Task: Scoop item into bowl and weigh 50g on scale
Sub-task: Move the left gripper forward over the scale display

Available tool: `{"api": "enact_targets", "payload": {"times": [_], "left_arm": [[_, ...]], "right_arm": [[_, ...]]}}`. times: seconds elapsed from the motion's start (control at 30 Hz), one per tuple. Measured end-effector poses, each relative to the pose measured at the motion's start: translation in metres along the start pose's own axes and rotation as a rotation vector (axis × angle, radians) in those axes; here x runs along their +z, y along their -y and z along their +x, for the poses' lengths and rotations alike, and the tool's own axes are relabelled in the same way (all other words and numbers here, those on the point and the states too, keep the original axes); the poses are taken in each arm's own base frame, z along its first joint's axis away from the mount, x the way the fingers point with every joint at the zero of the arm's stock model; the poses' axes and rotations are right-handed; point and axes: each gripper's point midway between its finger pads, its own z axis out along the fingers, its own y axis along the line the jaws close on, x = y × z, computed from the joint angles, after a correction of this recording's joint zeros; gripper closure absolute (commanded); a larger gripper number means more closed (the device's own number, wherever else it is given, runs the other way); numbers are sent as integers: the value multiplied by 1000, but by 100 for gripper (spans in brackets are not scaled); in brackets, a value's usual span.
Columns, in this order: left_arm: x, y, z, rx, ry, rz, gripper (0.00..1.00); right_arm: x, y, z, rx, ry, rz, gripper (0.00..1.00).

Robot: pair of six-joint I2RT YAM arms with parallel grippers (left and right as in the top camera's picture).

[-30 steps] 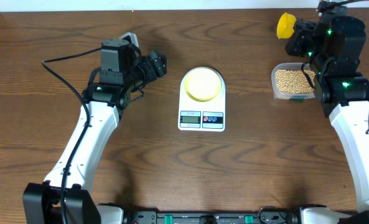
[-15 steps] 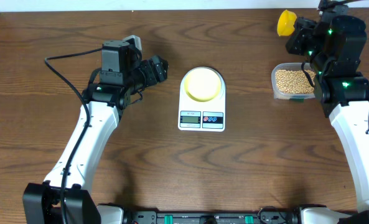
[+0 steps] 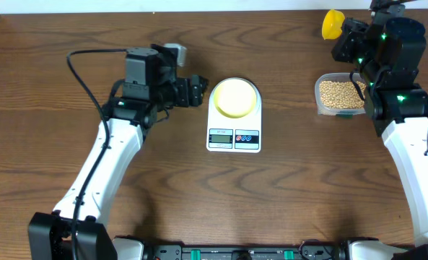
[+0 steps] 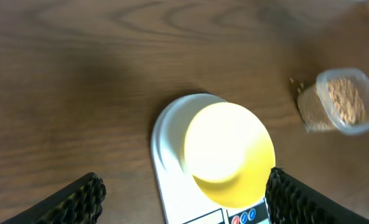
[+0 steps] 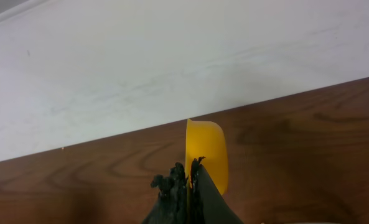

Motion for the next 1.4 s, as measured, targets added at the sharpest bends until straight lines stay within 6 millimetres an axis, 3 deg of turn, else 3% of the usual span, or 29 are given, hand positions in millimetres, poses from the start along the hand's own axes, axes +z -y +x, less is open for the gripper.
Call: {"api": "enact_targets", "payload": {"times": [0.33,0.67,1.1,1.4], "left_arm": [[-2,27,0,189,8,38,16],[10,44,13,300,-19,-79,15],[13,55,30,368,-62,-173,16],[14,62,34,392,-69,-183,15]], "right_arm": [[0,0,0,0,-1,0,99],[0,1,2,0,-9,3,99],[4,4,13,3,-48,15,99],[4,3,8,-30,-27,10,99]]}}
